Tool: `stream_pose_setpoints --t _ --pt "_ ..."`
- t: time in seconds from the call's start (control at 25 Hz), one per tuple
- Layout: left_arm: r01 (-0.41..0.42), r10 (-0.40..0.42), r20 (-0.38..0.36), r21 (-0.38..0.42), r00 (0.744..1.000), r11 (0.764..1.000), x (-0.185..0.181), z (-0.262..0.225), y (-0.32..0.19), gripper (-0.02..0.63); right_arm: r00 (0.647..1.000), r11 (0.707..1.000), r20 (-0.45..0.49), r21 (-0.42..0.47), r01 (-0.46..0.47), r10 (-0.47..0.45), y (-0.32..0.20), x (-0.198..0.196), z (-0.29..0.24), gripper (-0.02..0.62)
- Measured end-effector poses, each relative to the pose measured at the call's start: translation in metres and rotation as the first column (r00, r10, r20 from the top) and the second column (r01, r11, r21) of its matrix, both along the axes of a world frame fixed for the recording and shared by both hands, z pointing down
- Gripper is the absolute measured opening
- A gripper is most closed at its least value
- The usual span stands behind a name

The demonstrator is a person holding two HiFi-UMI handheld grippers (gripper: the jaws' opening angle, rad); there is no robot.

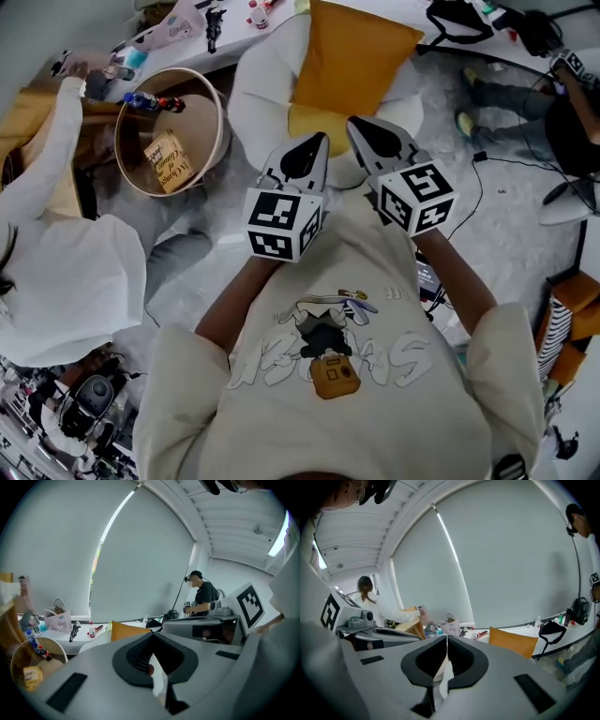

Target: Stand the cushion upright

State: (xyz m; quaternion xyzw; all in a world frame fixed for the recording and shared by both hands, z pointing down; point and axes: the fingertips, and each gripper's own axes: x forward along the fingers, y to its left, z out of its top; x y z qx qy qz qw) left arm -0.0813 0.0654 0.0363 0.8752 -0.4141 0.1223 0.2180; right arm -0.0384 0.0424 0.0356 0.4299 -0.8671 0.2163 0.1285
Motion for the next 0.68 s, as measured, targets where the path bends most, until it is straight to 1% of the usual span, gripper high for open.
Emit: stream_pose_setpoints --t 0.12,0.24,0.48,0.68 --pt "-0.007 0.007 0.0 0.006 1.0 1.0 -0.006 -0.006 -0.005 0.003 0.999 0.999 0.016 -0.009 -0.042 0.042 -0.002 -0.001 -0.005 0.028" --pt "-0.016 0.016 0.001 0.008 1.0 1.0 -0.01 -0.006 -0.001 0.003 0.997 0.997 0.021 -0.01 -0.08 0.08 0.007 -0.004 -0.002 0.028" --pt "-0.025 0.025 -0.004 0.01 1.0 1.0 -0.024 0.003 0.006 0.003 0.994 0.994 0.008 0.005 -0.107 0.107 0.026 -0.028 0.011 0.028" --pt "-0.038 0.037 -0.01 0.0 0.999 0.999 -0.033 0.008 0.011 0.003 0.99 0.99 0.021 -0.009 -0.143 0.143 0.03 -0.038 0.016 0.028"
